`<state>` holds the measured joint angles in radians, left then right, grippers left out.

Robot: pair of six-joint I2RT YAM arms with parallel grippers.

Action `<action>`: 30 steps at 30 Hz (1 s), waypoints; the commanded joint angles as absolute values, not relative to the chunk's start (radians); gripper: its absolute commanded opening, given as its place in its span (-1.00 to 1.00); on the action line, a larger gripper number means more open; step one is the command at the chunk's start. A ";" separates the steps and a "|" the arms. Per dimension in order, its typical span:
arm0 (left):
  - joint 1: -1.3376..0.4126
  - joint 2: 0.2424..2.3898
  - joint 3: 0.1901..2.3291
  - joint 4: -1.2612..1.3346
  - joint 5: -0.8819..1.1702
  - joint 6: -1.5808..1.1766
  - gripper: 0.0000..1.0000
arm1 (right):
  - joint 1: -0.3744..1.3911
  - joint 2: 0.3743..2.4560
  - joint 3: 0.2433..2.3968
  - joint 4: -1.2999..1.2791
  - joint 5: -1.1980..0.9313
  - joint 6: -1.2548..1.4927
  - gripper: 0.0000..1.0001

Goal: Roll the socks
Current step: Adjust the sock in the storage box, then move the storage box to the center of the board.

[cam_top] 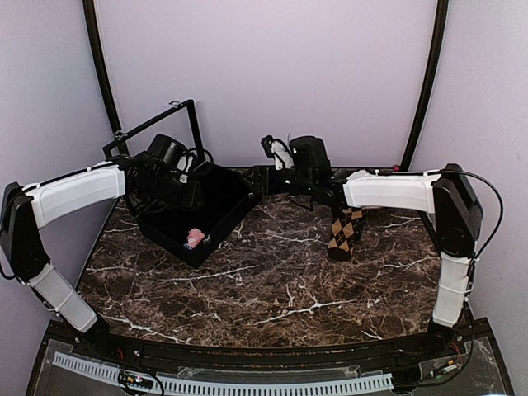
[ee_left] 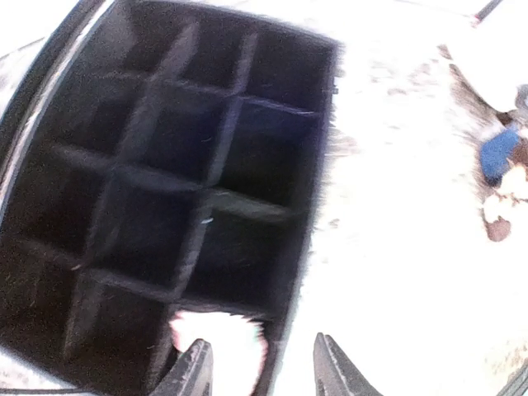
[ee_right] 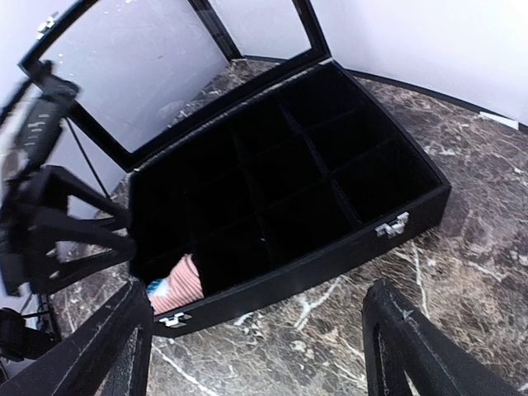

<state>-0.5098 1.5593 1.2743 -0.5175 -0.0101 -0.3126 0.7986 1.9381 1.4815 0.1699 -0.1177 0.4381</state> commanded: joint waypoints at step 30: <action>-0.678 1.474 0.924 -0.221 -0.137 -0.199 -0.09 | 0.883 1.715 1.274 0.045 0.262 0.343 0.99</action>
<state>-0.6769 1.5360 0.9649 -0.2790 -0.0921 -0.2230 0.8566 1.7718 1.2819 0.0406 0.1822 0.3958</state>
